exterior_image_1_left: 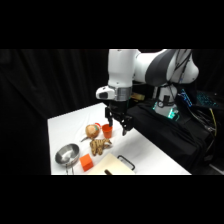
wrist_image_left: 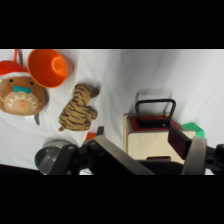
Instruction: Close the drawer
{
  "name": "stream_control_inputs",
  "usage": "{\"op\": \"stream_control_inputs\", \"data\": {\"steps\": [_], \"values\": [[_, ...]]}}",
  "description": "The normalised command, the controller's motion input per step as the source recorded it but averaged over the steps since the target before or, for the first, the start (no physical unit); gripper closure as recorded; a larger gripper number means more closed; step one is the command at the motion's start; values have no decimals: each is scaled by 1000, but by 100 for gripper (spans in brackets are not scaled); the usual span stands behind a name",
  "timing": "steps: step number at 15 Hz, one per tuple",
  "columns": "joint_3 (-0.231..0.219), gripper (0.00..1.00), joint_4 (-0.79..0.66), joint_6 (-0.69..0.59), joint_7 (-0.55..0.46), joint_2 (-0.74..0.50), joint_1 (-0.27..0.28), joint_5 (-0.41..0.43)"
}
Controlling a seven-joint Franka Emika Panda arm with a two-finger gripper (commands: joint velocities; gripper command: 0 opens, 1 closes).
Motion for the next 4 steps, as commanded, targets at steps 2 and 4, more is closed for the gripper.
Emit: {"op": "stream_control_inputs", "data": {"steps": [2,4], "values": [[61,0,242,-382,61,-64,-122,65],[54,0,221,-285,64,-44,-109,67]]}}
